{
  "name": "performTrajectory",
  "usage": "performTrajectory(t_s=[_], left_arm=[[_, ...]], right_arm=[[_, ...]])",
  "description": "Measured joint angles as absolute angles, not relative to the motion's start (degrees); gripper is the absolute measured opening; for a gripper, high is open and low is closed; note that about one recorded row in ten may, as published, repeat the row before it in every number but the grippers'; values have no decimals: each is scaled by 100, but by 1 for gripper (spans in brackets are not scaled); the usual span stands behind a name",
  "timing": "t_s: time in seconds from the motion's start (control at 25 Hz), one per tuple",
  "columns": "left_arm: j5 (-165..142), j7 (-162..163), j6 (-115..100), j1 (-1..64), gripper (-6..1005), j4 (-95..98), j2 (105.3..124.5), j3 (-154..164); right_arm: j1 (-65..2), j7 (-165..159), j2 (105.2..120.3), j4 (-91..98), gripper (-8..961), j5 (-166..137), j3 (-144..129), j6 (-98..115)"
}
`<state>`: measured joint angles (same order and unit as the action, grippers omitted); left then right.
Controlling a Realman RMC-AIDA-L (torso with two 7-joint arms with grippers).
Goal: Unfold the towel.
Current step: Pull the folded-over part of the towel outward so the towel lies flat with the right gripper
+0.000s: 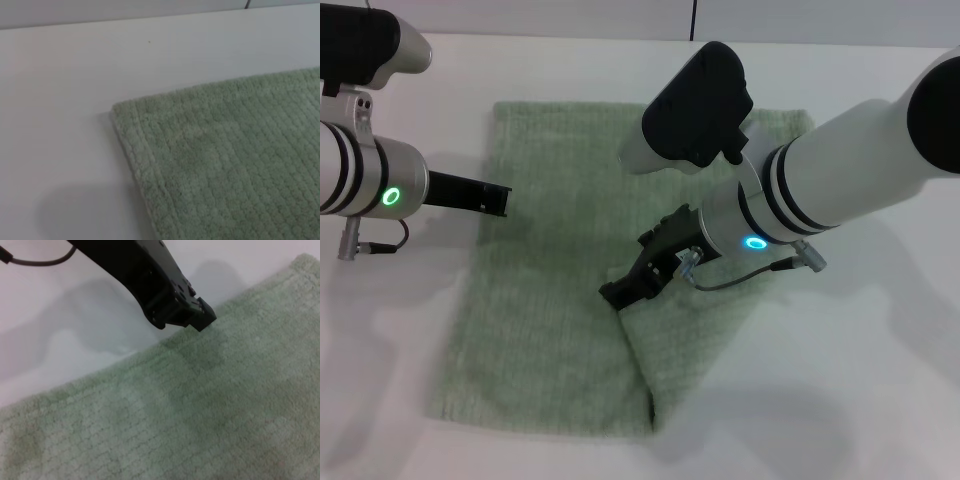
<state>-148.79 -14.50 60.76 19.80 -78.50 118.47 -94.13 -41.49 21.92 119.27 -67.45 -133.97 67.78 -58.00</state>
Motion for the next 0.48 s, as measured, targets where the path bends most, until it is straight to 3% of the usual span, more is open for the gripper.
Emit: performTrajectory(t_s=[0.48], left_arm=[[-14880,-1450,6083,1978,-2,-7859,11833,-9413]], right_arm=[[-4291,2174,11927,-6540,772,-13393,6830,-5800]])
